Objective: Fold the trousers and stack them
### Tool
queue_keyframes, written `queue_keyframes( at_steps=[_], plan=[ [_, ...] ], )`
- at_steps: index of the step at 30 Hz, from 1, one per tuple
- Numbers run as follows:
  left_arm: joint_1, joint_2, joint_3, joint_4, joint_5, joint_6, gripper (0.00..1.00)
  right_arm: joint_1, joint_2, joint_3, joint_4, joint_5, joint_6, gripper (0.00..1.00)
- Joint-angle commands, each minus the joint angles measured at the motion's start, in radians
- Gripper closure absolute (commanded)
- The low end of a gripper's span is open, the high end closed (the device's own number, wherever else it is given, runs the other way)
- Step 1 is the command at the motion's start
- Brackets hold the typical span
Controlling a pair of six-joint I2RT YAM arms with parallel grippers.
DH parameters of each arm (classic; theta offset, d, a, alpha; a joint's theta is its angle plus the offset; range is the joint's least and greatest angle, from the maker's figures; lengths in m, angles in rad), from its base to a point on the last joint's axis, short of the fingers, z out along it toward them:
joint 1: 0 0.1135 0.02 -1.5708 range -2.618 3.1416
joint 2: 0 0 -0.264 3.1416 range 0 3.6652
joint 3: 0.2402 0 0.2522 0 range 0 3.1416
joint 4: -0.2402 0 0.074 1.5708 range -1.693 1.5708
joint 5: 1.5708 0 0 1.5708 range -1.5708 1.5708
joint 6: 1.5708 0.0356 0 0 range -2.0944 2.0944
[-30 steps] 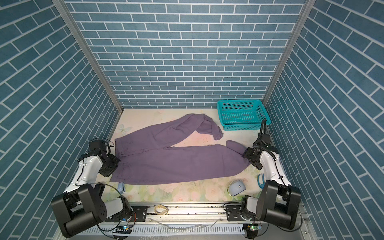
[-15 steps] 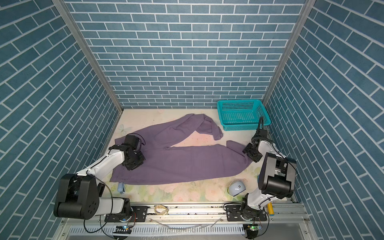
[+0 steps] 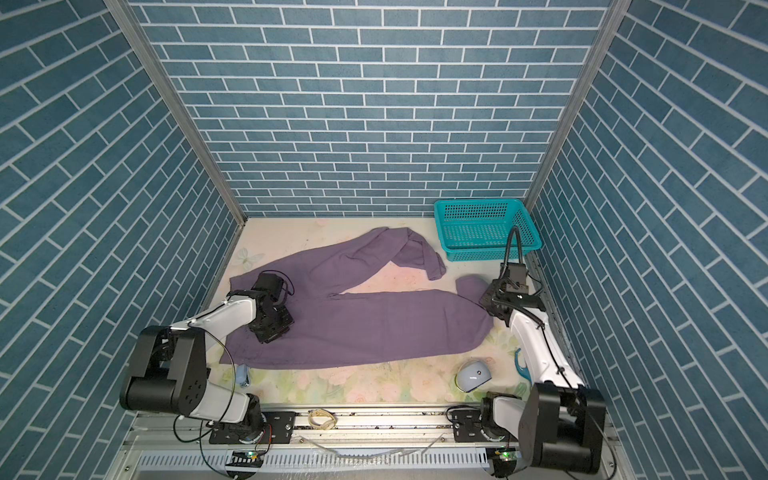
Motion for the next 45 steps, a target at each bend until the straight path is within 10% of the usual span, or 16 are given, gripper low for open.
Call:
queue_keyframes(
  at_steps=[1,4,8,23,45],
  plan=[
    [-0.001,0.044,0.010,0.026,0.011,0.008,0.85,-0.099,-0.039,-0.079,-0.027,0.126,0.118,0.90],
    [0.000,0.075,0.020,0.026,0.013,0.014,0.85,-0.183,-0.004,-0.092,-0.048,0.072,0.123,0.30],
    [0.002,0.105,0.030,0.031,0.019,0.013,0.86,-0.223,0.048,-0.075,-0.056,0.014,0.122,0.21],
    [0.020,0.179,0.086,0.011,0.035,0.020,0.86,-0.106,0.193,0.128,-0.044,-0.097,-0.100,1.00],
    [0.149,0.073,-0.021,-0.024,0.048,0.064,0.87,-0.050,0.628,0.266,0.084,-0.223,-0.105,1.00]
  ],
)
